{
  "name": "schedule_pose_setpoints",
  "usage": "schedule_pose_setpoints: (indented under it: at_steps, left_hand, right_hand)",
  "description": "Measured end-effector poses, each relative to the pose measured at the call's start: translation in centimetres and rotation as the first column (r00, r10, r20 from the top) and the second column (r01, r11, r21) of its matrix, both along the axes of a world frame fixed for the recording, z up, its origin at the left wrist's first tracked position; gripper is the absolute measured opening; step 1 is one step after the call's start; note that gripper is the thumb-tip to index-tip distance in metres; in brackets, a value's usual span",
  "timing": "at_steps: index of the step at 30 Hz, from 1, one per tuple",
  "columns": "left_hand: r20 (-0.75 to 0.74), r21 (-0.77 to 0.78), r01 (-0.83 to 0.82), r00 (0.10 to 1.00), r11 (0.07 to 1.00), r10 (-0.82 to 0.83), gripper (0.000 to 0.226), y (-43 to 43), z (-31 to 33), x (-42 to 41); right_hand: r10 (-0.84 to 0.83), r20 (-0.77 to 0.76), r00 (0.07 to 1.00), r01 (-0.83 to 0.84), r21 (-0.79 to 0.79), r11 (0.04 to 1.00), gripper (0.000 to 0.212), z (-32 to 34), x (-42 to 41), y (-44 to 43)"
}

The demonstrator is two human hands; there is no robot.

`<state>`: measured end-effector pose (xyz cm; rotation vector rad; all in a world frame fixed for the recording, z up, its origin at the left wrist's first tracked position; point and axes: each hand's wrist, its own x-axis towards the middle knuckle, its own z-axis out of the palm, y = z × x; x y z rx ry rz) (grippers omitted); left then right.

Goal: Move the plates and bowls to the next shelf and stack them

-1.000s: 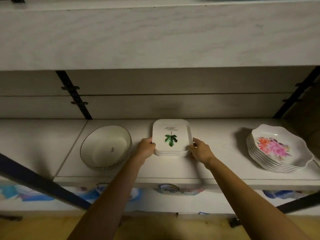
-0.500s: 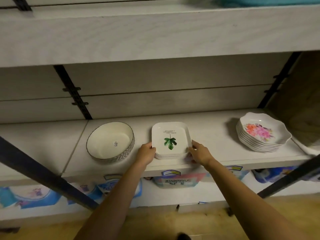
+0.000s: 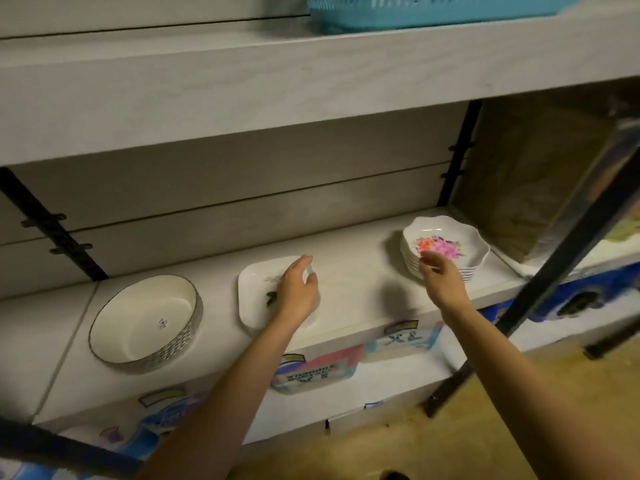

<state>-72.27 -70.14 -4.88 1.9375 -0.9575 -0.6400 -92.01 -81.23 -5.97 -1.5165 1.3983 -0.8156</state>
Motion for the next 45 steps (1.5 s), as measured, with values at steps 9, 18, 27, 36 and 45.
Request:
schedule_pose_setpoints:
  at_steps: [9,18,27,36,45]
  left_hand:
    - [-0.255,0.086,0.130,0.961,0.988,-0.105,0.034,-10.5,-0.8,-7.7]
    - [-0.509,0.096,0.097,0.860,0.991,-0.035,0.036,-16.8,-3.8,-11.7]
    - [-0.539,0.055,-0.012,0.841,0.998,0.040,0.036,-15.2,-4.4,-10.0]
    - [-0.483,0.055,-0.213,0.849,0.976,0.212,0.031,-9.2,-5.4,-6.3]
    - [-0.422,0.080,-0.199,0.881,0.977,0.214,0.034,-7.5,-5.4,-6.8]
  right_hand:
    - [-0.165,-0.060,0.984,0.168,0.044,0.985,0.047,0.4,-9.0,-8.7]
    - [0.136,-0.031,0.990,-0.122,0.289,0.950,0.040,-1.9,-11.3,-12.1]
    - [0.245,-0.084,0.966,-0.217,0.253,0.943,0.040,-1.7,-7.9,-12.8]
    - [0.442,-0.155,0.884,-0.407,0.213,0.888,0.036,-2.0,-2.9,-9.9]
    - [0.454,-0.185,0.872,-0.414,0.218,0.884,0.036,-2.7,-3.1,-8.9]
